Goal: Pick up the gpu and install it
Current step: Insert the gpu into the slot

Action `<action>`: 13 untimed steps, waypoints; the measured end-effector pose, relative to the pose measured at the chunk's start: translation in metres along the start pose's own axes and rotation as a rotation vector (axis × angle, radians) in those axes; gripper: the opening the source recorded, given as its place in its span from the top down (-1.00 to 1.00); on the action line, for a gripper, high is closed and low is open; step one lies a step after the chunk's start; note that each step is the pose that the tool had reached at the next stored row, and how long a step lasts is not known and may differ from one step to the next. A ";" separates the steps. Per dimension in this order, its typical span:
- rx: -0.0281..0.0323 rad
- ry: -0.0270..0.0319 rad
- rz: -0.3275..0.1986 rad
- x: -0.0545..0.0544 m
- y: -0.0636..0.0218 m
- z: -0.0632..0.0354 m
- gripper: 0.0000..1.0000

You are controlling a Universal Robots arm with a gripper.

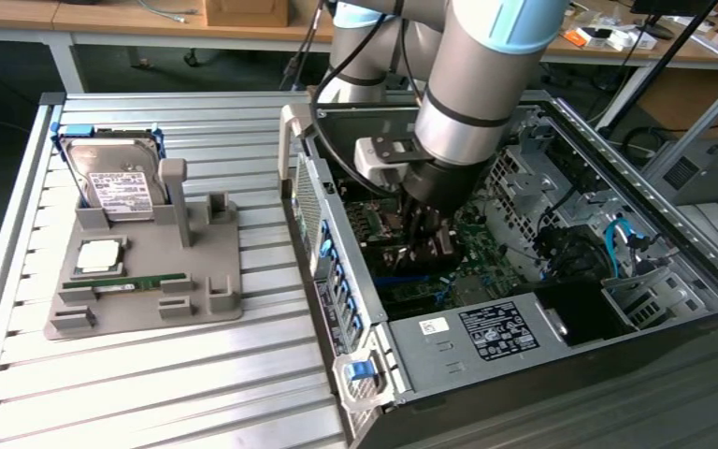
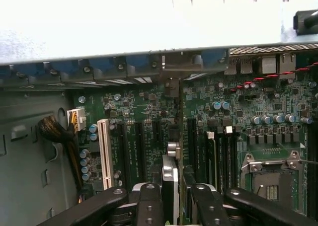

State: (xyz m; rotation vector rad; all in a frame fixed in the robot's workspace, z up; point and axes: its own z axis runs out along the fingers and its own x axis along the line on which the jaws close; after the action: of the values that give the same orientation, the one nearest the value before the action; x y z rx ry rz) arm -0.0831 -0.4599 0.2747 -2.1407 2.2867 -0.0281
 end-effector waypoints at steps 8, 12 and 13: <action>-0.0001 0.0005 0.000 0.002 0.0011 0.0018 0.47; 0.0001 0.0000 0.000 0.002 0.0007 0.0039 0.47; 0.0000 0.0003 0.000 0.002 0.0007 0.0045 0.47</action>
State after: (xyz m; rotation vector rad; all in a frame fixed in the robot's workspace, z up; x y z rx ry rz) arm -0.0838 -0.4615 0.2702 -2.1407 2.2870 -0.0285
